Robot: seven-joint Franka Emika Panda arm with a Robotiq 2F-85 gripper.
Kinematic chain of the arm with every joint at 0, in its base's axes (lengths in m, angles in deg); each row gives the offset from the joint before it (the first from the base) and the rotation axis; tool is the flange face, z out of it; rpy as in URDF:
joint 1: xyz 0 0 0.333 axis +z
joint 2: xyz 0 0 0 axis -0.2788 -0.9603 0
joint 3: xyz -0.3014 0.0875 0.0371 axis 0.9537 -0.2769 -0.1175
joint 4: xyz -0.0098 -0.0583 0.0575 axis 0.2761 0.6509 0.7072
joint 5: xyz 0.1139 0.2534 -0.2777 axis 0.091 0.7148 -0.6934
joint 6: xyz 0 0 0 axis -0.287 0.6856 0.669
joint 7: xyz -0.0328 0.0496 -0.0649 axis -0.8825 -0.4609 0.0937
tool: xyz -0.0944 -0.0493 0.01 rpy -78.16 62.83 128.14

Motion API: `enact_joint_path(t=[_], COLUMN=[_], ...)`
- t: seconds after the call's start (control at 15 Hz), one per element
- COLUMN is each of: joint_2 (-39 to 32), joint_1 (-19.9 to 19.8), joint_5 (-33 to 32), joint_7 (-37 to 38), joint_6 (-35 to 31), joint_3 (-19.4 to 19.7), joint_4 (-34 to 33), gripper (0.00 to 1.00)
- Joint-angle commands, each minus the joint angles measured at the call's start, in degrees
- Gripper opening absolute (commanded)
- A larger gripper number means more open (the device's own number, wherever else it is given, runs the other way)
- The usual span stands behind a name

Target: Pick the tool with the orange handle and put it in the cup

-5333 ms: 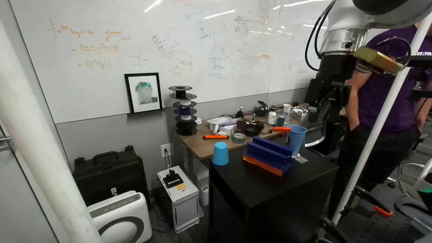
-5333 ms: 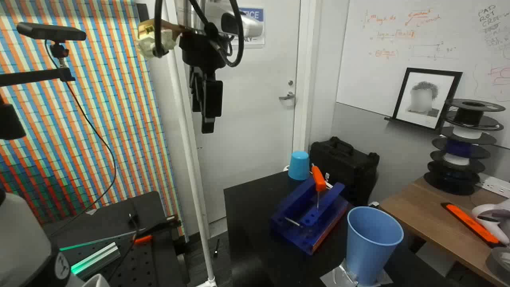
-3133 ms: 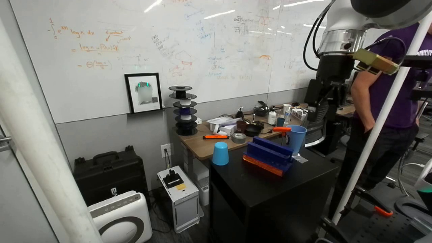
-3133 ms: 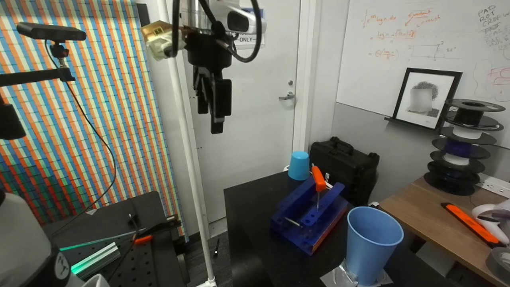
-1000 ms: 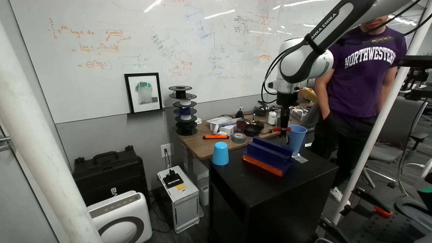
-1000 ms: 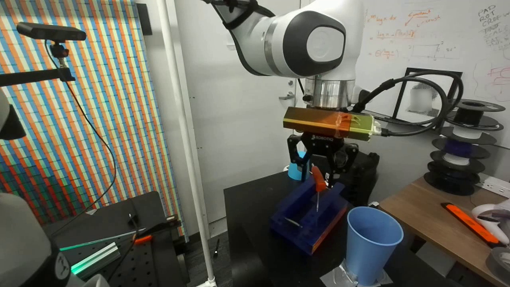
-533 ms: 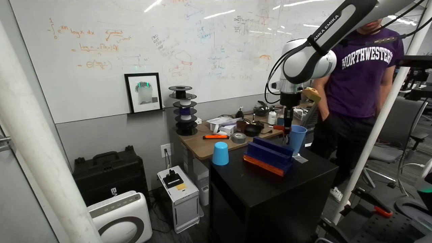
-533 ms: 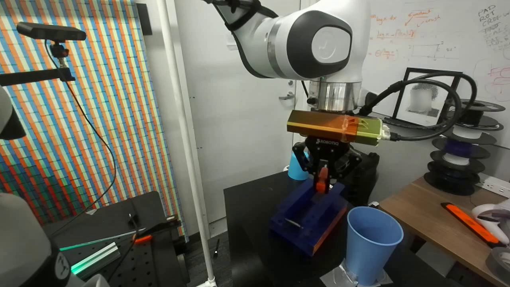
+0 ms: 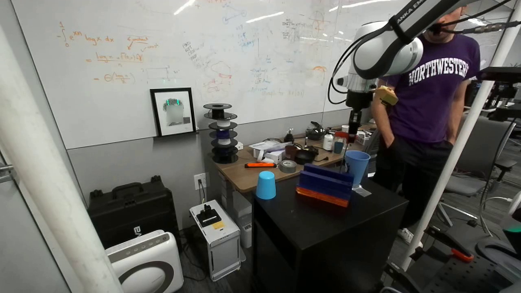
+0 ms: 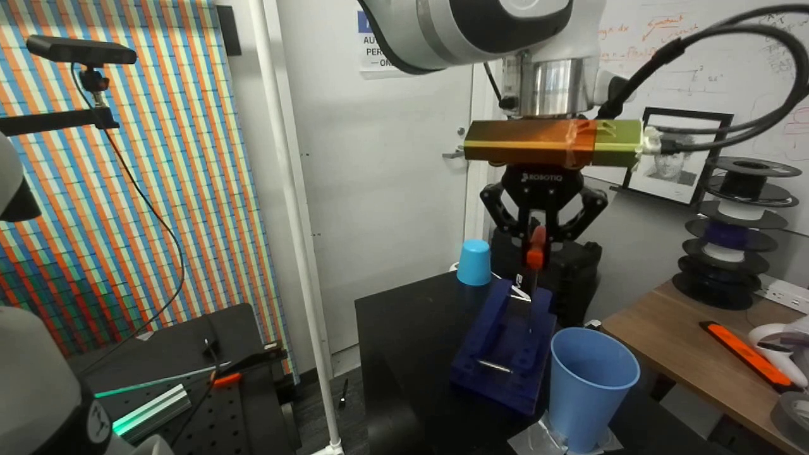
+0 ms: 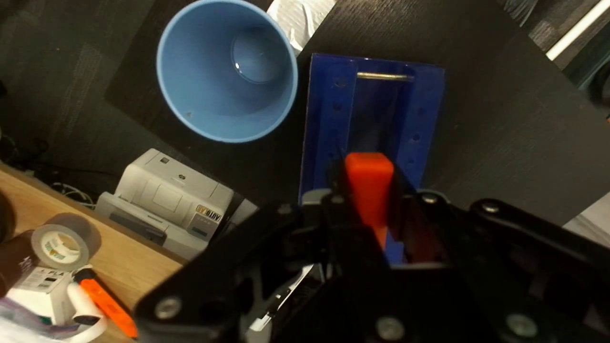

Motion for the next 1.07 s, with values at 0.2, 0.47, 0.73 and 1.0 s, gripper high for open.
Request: enact_joint_path(t=[0.2,0.47,0.73,1.0], joint_2=[10.85,10.85,8.77,5.32], joint_1=[-0.72,-1.33,-1.38,-1.48], joint_5=[-2.05,-2.43,-2.10,-2.01], joint_7=[3.58,6.62,8.63,10.57], joint_6=[1.51,2.61,3.32,3.15], joint_3=[2.76,4.45,5.26,5.31], joint_4=[1.50,0.54,0.52,0.81], gripper=[0.11,0.11,0.10,0.10])
